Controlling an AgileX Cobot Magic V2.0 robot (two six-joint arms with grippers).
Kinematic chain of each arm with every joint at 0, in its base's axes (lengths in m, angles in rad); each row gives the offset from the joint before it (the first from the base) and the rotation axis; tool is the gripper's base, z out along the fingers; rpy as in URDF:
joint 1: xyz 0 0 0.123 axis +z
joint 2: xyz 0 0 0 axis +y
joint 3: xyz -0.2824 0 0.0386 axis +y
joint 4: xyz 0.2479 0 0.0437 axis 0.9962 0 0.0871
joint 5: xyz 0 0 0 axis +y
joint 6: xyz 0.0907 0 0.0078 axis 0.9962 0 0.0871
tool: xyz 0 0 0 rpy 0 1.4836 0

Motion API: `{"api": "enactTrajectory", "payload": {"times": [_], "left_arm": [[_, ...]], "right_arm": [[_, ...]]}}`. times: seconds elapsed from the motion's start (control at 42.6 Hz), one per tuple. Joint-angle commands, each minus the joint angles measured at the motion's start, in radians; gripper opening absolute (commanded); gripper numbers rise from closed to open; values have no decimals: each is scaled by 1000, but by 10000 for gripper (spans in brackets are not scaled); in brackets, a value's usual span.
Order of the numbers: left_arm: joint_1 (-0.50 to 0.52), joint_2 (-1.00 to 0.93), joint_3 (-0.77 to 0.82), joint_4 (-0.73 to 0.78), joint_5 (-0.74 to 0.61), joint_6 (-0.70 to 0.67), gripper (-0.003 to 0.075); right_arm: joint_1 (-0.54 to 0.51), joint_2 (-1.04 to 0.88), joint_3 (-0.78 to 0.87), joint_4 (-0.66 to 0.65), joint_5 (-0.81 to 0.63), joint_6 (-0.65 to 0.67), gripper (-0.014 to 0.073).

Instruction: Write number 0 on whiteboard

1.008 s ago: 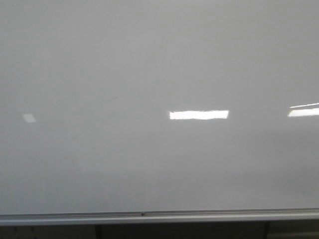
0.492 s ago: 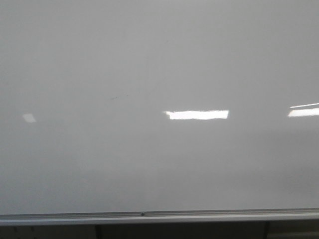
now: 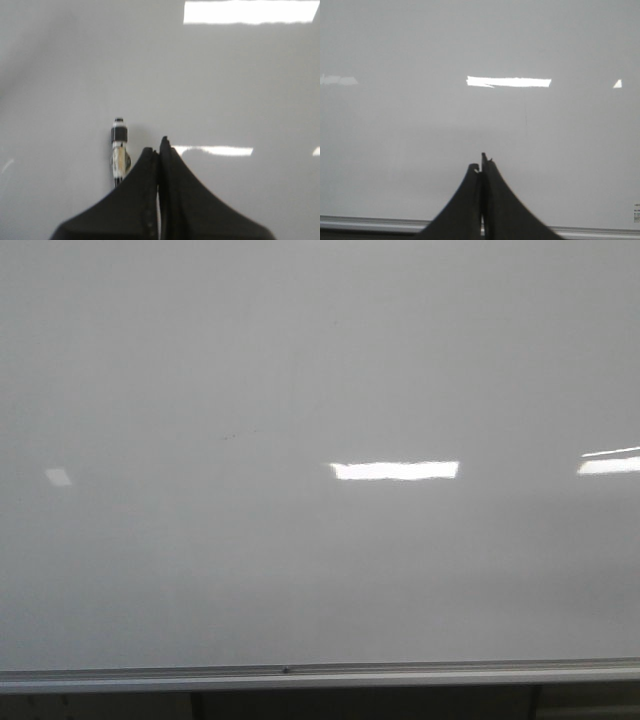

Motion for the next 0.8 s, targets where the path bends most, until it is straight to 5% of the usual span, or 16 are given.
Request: {"api": "enactTrajectory", "payload": {"times": [0.0, 0.352, 0.657, 0.774], "left_arm": [[-5, -18, -35, 1, -145, -8, -19], [-5, 215, -429, 52, 262, -8, -19], [-5, 406, -494, 47, 282, -8, -14], [-5, 406, -493, 47, 282, -8, 104]], "right_arm": [[-7, -17, -74, -11, -90, -4, -60], [-7, 183, -485, -11, 129, -4, -60], [-7, 338, -547, -12, 136, -4, -43], [-7, 338, -547, -12, 151, -4, 87]]}}
